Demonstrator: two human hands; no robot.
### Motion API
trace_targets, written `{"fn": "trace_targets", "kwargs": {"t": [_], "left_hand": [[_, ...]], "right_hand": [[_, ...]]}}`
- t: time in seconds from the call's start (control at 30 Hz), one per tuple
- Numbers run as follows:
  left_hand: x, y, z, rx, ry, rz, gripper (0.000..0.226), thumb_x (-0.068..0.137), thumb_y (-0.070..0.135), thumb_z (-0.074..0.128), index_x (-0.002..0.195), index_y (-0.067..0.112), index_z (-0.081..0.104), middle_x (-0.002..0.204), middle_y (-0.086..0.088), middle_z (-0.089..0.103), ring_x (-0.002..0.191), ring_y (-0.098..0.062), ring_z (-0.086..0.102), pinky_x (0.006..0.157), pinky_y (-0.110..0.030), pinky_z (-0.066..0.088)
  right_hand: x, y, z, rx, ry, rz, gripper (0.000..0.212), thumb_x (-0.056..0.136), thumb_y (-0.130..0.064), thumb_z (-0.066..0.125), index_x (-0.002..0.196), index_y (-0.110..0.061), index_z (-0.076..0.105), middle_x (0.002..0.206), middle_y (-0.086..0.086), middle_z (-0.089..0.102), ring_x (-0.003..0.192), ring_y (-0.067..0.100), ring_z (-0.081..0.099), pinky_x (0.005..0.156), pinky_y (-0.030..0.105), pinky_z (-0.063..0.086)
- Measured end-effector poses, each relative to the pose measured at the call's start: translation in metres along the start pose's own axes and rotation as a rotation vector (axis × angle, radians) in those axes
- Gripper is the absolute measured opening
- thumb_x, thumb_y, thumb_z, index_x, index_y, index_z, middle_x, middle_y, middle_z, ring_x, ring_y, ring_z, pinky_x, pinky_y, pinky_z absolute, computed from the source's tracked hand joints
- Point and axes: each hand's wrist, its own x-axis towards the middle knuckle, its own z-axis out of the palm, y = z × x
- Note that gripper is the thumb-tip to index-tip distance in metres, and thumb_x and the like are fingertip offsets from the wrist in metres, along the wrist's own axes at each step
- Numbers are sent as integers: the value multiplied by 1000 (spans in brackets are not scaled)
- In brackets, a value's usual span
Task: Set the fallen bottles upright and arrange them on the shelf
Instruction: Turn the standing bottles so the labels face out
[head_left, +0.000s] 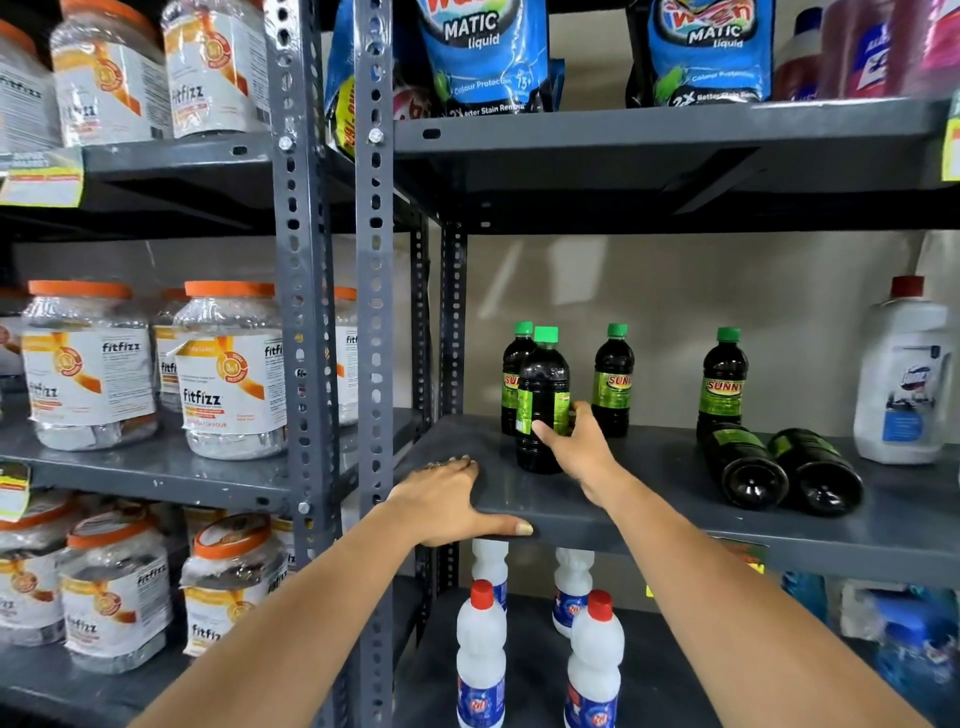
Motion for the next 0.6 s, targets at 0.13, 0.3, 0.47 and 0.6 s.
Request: {"fn": "trace_targets", "kwargs": {"t": [0.13, 0.3, 0.47, 0.6], "left_hand": [[2, -1, 1, 4, 15, 2, 126, 61, 97, 40, 154, 13, 24, 159, -4, 31, 142, -25, 34, 110, -39, 31], [6, -4, 6, 12, 26, -16, 136, 50, 104, 30, 153, 14, 28, 158, -4, 33, 140, -26, 37, 109, -41, 34], [7, -6, 9, 21, 33, -31, 140, 47, 106, 28, 153, 14, 28, 159, -5, 32, 140, -27, 37, 109, -42, 35], [7, -6, 9, 32, 26, -32, 141, 46, 106, 26, 152, 13, 29, 158, -5, 33, 140, -28, 38, 109, -43, 36]], "right_hand": [[4, 1, 1, 30, -52, 12, 60, 85, -5, 67, 135, -12, 35, 114, 1, 57, 113, 20, 55, 88, 30, 39], [6, 3, 1, -22, 6, -35, 93, 67, -17, 86, 141, -12, 30, 122, 1, 56, 114, 19, 55, 97, 33, 43], [2, 1, 2, 69, -58, -23, 77, 78, -3, 72, 143, -13, 33, 118, -1, 56, 117, 22, 55, 93, 29, 39], [2, 3, 2, -3, -26, -41, 92, 69, -20, 85, 142, -14, 31, 124, -3, 52, 110, 14, 53, 94, 28, 40]]}}
